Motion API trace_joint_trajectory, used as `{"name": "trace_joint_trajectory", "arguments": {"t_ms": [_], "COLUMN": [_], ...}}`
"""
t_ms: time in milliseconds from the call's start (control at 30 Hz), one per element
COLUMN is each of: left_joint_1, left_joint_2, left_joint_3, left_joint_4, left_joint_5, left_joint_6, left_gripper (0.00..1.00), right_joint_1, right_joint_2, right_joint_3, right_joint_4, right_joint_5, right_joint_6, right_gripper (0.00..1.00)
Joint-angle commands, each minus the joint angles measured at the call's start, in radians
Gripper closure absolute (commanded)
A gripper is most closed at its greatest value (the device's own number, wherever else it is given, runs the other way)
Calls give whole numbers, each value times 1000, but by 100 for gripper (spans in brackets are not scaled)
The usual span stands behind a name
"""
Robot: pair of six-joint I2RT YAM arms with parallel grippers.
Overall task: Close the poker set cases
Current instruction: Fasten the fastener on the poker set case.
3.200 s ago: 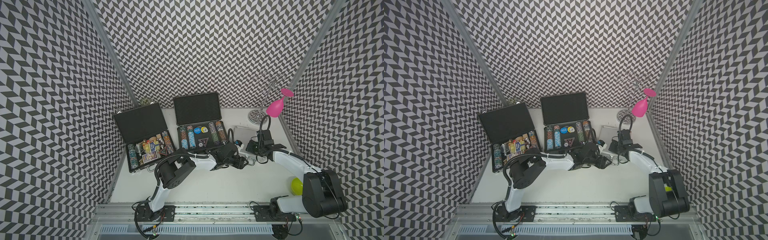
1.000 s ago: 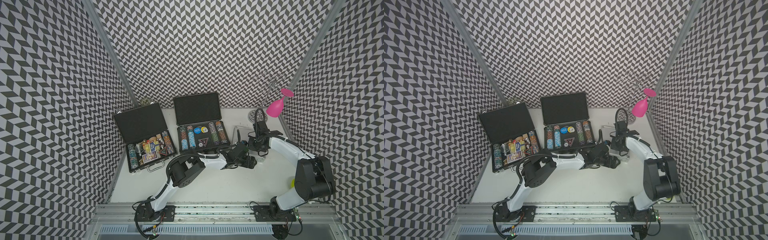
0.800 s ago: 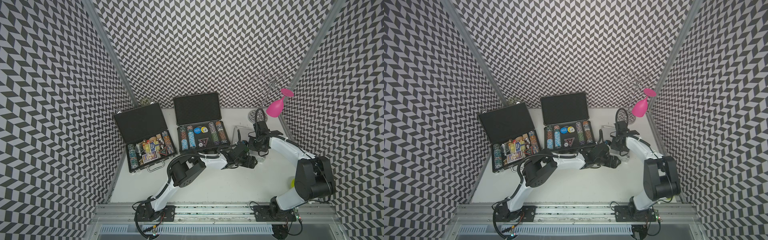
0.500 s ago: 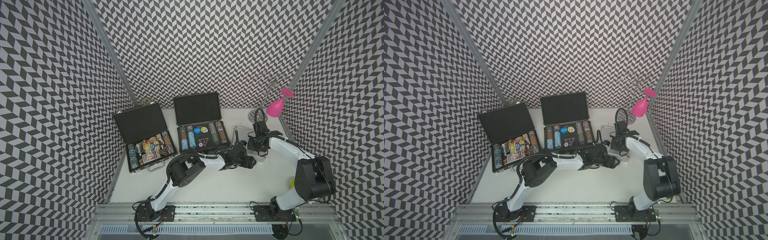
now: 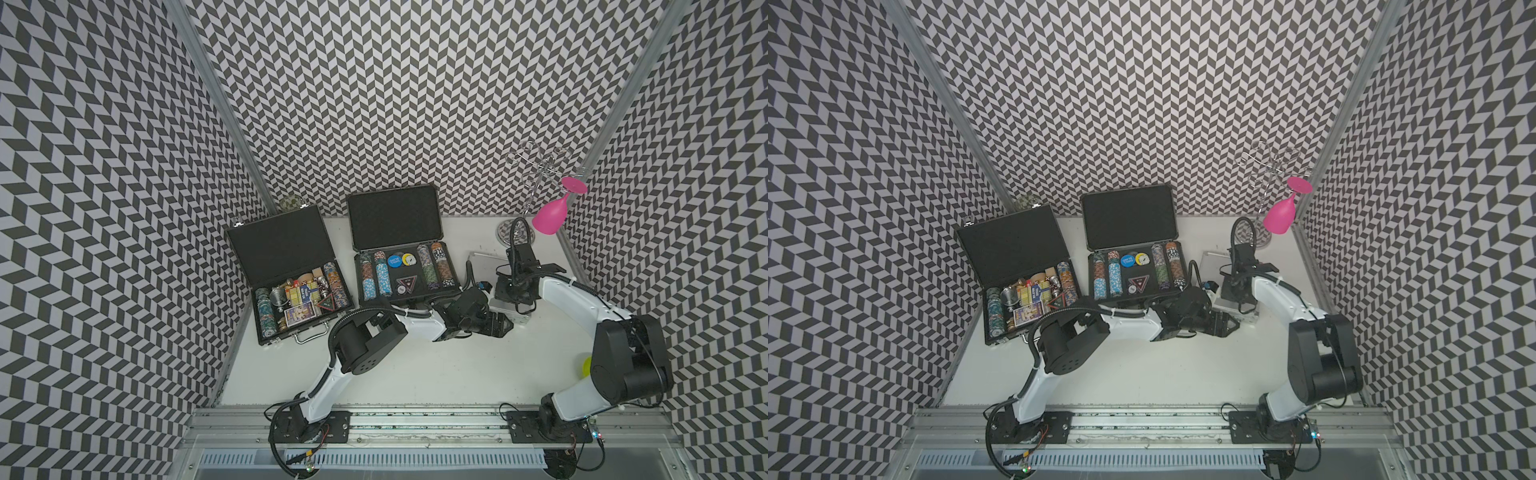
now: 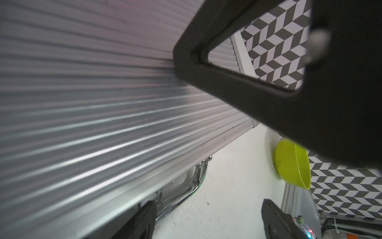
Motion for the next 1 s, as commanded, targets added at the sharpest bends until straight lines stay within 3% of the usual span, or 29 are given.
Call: {"name": "trace_joint_trajectory", "arguments": {"t_ms": [0,467,700,867,967], "left_joint_1": [-6,-2,19,20,26], "left_joint_2": [4,-216,-150,-134,-112], "left_joint_3": [25,-128,-108,-119,-131], "left_joint_4": [-5,-135,-142,-149,-87], "left_joint_5": [12,-225,-137,-156,-110], "left_joint_6": [-15,52,76,70,73], "left_gripper": [17,21,18,14,14], "right_joint_1": [9,9,9,9,9], "right_joint_2": [34,39,45,47,50], "right_joint_3": [-52,-38,-33,-28,-25], "right_joint_4": [-68,-72,-62,-61,-61], "right_joint_5": [-25,-26,-43,-45,-45], "right_joint_6": [3,1,3,3,2], "right_gripper": [100,100,100,100,100]}}
